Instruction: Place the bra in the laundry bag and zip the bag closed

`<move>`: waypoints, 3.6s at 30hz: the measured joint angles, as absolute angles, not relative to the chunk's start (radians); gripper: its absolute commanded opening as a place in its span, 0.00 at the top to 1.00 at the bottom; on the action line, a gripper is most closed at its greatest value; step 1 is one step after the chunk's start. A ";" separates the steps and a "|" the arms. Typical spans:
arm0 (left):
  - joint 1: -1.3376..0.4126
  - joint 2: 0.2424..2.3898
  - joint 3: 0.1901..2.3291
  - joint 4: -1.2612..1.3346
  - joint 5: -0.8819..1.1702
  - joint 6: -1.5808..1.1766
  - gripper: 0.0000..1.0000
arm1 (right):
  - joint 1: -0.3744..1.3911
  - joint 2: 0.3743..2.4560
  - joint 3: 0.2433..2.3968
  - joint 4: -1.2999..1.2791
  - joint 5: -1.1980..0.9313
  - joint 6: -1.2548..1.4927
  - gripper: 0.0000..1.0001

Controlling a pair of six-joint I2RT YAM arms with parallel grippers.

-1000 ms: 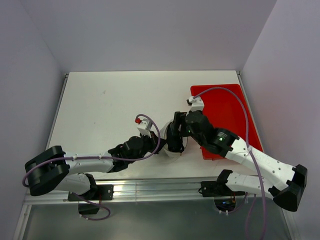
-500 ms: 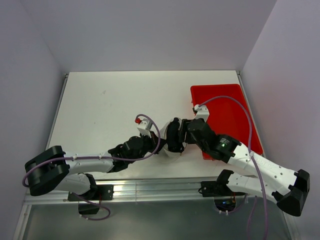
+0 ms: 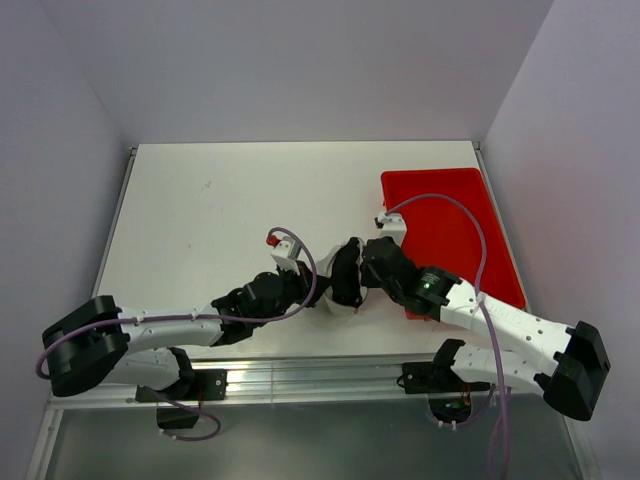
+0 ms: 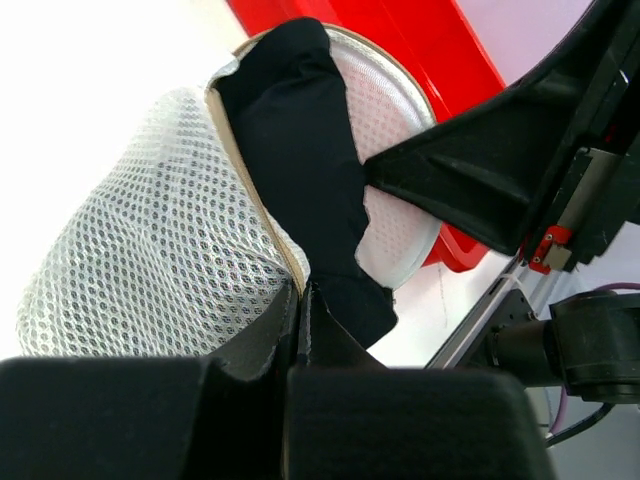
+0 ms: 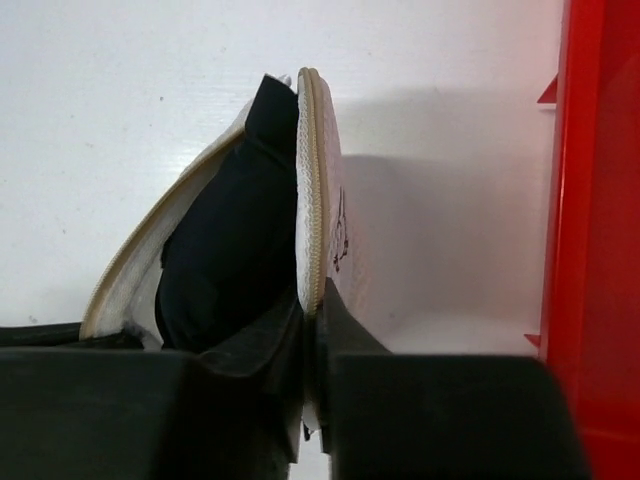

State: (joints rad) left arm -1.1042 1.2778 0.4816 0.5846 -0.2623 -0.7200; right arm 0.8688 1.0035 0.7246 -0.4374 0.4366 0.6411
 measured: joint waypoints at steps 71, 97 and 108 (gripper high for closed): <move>-0.998 1.185 0.622 0.147 -0.348 -0.884 1.00 | 1.032 1.244 1.246 -0.838 0.599 0.552 1.00; -0.996 1.153 0.542 0.249 -0.340 -0.922 1.00 | 1.085 1.391 1.208 -0.616 0.425 0.639 0.33; -0.930 1.168 0.474 0.110 -0.407 -1.043 1.00 | 1.013 1.074 1.051 -0.612 0.450 0.761 0.30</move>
